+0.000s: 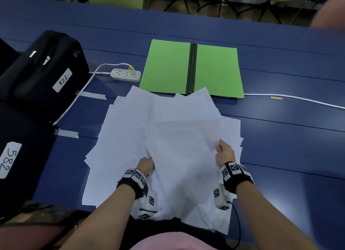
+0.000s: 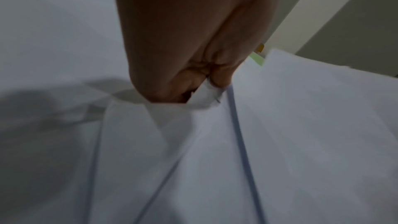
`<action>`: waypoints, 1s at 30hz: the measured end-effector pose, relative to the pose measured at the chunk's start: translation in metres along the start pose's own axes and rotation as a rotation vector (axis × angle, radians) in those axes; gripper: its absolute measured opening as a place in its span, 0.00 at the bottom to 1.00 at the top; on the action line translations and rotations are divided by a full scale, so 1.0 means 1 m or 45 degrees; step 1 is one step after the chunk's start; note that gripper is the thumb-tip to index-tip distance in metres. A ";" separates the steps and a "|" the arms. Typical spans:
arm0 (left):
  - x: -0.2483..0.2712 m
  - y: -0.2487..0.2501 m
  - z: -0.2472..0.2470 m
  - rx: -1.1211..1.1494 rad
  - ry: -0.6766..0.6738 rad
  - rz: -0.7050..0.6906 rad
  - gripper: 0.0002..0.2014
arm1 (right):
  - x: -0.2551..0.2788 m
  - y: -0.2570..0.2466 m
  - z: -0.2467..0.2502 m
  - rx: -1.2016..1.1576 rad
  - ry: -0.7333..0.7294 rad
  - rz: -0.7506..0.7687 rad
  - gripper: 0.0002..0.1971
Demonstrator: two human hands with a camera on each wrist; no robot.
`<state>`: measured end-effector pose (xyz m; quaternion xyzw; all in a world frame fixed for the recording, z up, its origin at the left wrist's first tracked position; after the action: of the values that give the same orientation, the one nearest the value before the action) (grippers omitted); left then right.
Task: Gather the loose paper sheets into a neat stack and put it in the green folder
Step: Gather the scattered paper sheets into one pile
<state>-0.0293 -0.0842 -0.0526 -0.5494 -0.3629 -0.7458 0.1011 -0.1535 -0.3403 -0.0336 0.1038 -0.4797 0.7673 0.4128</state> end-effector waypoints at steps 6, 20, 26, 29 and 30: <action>-0.004 -0.002 0.001 0.031 0.016 -0.050 0.25 | 0.002 0.000 -0.027 0.385 -0.131 -0.067 0.29; 0.006 -0.003 -0.002 0.299 -0.137 -0.141 0.53 | -0.001 0.015 -0.015 0.508 -0.327 -0.132 0.21; 0.006 -0.003 -0.002 0.166 -0.079 -0.146 0.52 | 0.012 0.033 -0.007 0.359 -0.112 -0.216 0.14; 0.007 0.003 -0.009 0.053 -0.096 -0.261 0.26 | 0.024 0.039 -0.002 0.241 0.067 -0.341 0.35; 0.006 0.003 -0.010 0.063 -0.086 -0.268 0.20 | 0.029 0.042 0.003 0.119 0.173 -0.400 0.44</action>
<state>-0.0371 -0.0912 -0.0474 -0.5304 -0.4401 -0.7242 0.0234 -0.2036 -0.3352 -0.0435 0.1445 -0.3925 0.7200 0.5537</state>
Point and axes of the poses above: each hand's wrist, its own x-axis away from the middle knuckle, its own z-axis out of the back of the hand, y = z × x, the point moved 2 cm from there along -x, towards the middle knuckle, and after that the axes turned 15 degrees about -y, right-handed, at the moved point
